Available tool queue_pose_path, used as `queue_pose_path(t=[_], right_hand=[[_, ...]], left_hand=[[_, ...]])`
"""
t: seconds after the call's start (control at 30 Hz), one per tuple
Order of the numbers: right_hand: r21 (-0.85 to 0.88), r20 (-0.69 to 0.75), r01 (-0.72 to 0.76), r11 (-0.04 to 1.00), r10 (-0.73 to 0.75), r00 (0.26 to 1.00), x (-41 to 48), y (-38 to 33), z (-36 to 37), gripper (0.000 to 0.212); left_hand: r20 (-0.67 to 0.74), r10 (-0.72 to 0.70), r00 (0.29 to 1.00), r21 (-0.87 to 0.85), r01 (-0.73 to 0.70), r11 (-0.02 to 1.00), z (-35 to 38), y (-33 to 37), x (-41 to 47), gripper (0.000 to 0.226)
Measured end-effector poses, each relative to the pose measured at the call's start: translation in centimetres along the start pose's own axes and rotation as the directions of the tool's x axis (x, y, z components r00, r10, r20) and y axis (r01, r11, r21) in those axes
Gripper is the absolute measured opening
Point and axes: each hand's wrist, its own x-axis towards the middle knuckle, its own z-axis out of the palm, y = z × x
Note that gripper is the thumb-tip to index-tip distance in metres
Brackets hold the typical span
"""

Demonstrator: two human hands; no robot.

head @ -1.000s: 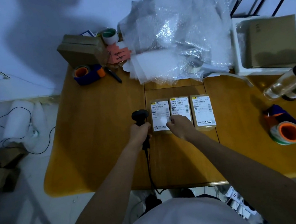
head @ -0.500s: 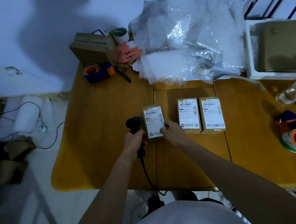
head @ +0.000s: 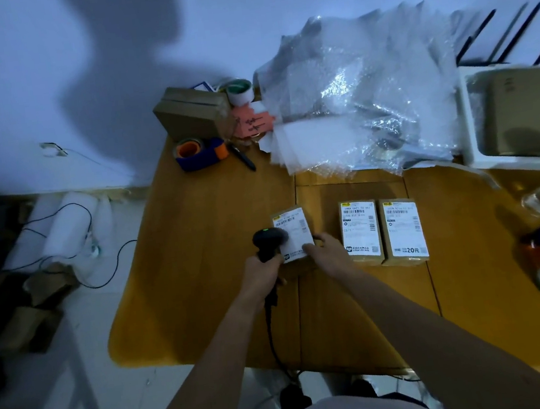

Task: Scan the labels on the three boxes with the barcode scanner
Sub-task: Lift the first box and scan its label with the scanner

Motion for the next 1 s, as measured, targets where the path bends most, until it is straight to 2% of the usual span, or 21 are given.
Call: queue_pose_path(t=[0.17,0.27,0.43,0.57,0.67,0.73,0.8,0.9,1.0], right_hand=[[0.129,-0.07,0.082,0.988,-0.073,0.995,-0.4,-0.7,-1.9,0.047],[0.209,-0.075,0.071,0.975,-0.057,0.996,-0.6,-1.1,-3.3,0.054],[0.284,0.045,0.035,0.958,-0.049,0.998,-1.2,-1.6,-6.5,0.063],[0.32,0.044,0.066,0.945,-0.084,0.996,-1.4,-2.3,-9.3,0.056],[0.366,0.043,0.087,0.927,-0.11,0.993,-1.8,-2.7,-10.8,0.077],[0.364,0.031,0.118,0.924,-0.138,0.99,-2.1,-2.7,-11.3,0.086],[0.338,-0.005,0.156,0.928,-0.164,0.987,-2.5,-2.9,-11.8,0.081],[0.343,-0.054,0.218,0.914,-0.213,0.976,-2.8,-2.6,-12.6,0.083],[0.385,-0.076,0.26,0.886,-0.251,0.965,-3.2,-2.3,-13.4,0.072]], left_hand=[[-0.006,0.027,1.0,-0.045,-0.028,0.999,1.1,0.9,-0.8,0.012],[0.001,0.06,0.998,-0.082,-0.06,0.995,1.4,2.1,-1.4,0.009],[0.09,0.145,0.985,0.035,-0.148,0.988,1.6,4.1,-2.0,0.025],[0.144,0.245,0.959,0.017,-0.25,0.968,2.5,5.6,-3.0,0.016],[0.177,0.273,0.946,-0.001,-0.278,0.961,3.3,6.4,-3.8,0.006],[0.197,0.281,0.939,0.006,-0.288,0.958,3.7,6.8,-4.2,0.017],[0.203,0.298,0.933,0.004,-0.305,0.952,4.0,7.3,-4.6,0.024],[0.204,0.289,0.935,-0.043,-0.286,0.957,4.3,8.3,-5.2,0.022],[0.182,0.278,0.943,-0.114,-0.261,0.959,4.4,9.2,-5.6,0.021]])
